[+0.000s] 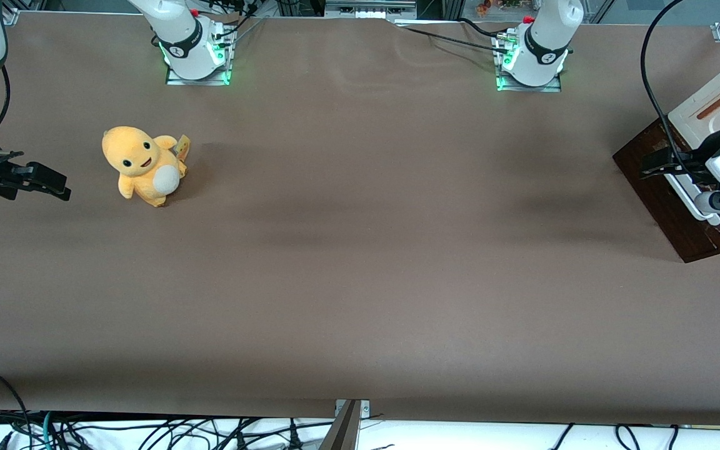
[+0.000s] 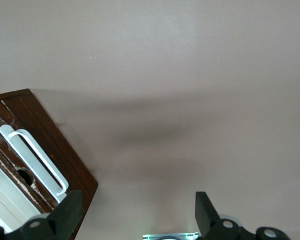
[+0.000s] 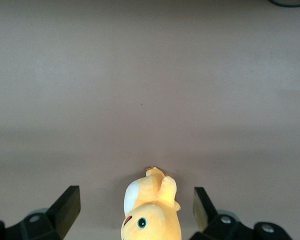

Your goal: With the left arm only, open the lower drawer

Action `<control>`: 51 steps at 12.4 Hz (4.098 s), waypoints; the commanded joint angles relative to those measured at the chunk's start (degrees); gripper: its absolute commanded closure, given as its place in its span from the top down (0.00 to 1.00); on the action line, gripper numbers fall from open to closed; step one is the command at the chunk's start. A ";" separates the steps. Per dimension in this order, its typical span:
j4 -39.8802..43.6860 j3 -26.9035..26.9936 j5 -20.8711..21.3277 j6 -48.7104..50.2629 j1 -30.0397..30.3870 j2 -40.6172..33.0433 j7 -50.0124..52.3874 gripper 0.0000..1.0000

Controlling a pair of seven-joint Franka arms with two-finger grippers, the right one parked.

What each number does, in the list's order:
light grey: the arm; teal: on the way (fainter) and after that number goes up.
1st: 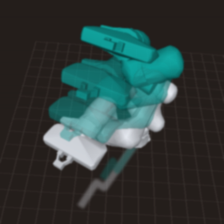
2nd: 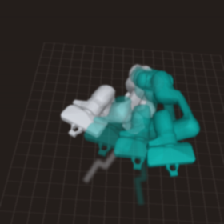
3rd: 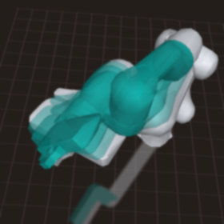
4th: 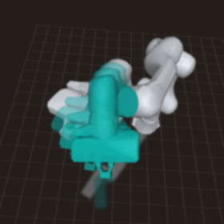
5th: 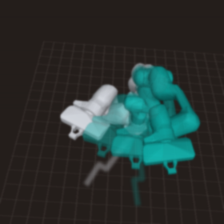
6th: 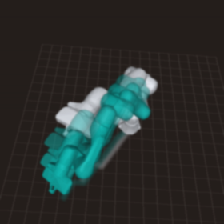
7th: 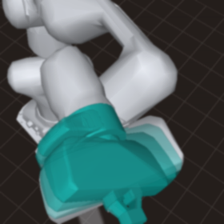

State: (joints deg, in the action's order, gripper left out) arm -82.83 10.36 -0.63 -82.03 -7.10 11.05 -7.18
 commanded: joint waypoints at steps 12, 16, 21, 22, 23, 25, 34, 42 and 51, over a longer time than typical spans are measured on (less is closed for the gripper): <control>1.26 0.19 -0.07 0.29 0.33 0.38 -0.38 1.00; 1.35 0.19 -0.42 0.56 -0.02 0.38 -0.29 1.00; 1.09 0.19 -0.42 0.56 -0.19 0.47 -0.29 1.00; 1.09 0.19 -0.42 0.56 -0.19 0.47 -0.29 1.00; 1.17 0.19 -0.42 0.56 -0.11 0.47 -0.29 1.00; 1.26 0.19 0.19 0.56 -0.10 0.38 -0.29 1.00; 0.65 -0.78 10.19 0.65 -2.90 1.78 3.91 1.00; 0.38 -0.78 21.38 0.91 -7.40 5.56 13.14 1.00; -0.40 -0.78 28.84 0.39 -8.54 12.59 26.34 1.00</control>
State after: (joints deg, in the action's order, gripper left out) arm -83.00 9.23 25.46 -81.88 -14.99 22.80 17.56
